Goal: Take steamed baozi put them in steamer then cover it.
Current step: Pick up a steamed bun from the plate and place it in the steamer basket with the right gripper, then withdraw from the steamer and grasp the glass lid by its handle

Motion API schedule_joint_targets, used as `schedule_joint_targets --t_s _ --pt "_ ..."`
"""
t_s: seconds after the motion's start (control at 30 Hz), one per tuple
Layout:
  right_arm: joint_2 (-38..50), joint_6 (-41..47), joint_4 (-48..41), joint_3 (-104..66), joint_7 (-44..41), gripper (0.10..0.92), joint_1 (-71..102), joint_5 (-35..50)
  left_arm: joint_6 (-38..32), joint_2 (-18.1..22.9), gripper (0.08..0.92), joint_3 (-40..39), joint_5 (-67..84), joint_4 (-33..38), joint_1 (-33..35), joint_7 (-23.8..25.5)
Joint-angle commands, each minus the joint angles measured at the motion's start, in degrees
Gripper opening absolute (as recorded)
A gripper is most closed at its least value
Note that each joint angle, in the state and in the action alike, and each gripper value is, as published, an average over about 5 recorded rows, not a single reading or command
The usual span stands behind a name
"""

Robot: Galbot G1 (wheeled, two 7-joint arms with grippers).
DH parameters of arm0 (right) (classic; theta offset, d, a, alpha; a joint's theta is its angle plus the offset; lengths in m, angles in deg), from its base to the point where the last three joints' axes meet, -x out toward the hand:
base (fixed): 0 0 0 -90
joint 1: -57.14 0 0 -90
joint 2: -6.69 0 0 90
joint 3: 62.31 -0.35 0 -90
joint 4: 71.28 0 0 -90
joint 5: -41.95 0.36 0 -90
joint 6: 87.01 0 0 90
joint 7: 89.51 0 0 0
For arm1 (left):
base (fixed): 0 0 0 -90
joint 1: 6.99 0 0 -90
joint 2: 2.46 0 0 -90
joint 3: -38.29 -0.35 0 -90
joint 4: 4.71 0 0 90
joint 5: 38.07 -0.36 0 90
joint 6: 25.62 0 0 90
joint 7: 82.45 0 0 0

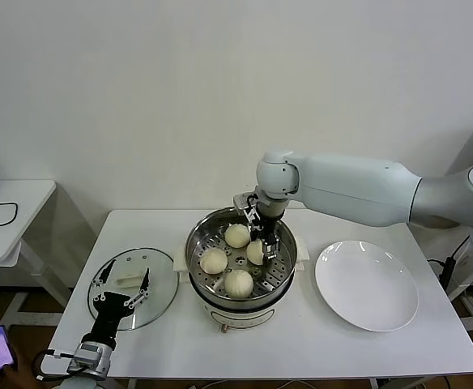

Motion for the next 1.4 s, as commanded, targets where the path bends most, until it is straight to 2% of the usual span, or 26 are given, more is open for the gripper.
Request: schedule_joint_targets --t_s 0.03,0.23,0.47,0.73,0.93,1.03,1.2,1.4 --pt "-1.2 -0.1 -1.3 -0.4 0.2 0.738 2.0 -1.6 -0.1 0.1 0.823 0.2 0.0 0.0 0.0 0.0" --pt "-0.7 -0.4 -1.0 -0.7 0.3 0.756 2.0 -2.0 -0.2 0.2 0.823 0.3 0.0 0.0 0.0 0.0" --pt "4.1 -0.6 2.3 -3.3 -0.8 0.819 -1.0 0.2 -0.2 0.0 0.823 0.2 -0.1 -0.2 0.0 0.0" --pt "16.4 -0.8 7.8 -8.4 -3.8 0.823 -8.7 6.0 0.1 0.0 0.823 -0.5 -0.4 0.2 0.0 -0.3" --pt "29.2 -1.7 12.5 -17.3 -2.3 0.823 -3.8 6.7 0.6 -0.3 0.823 -1.3 -0.3 1.0 -0.2 -0.8" --pt "35.8 -5.9 15.0 -24.4 5.3 0.823 4.1 9.2 1.3 -0.8 0.823 -1.7 1.1 1.4 0.0 -0.8" --pt "45.2 -17.7 20.2 -49.0 26.6 0.823 29.4 17.4 3.0 -1.7 0.823 -2.8 2.5 1.6 0.0 -0.4" --pt "48.9 -26.0 25.9 -72.9 47.8 0.823 57.7 22.0 2.5 -1.5 0.823 -2.9 3.2 1.3 -1.6 -1.4"
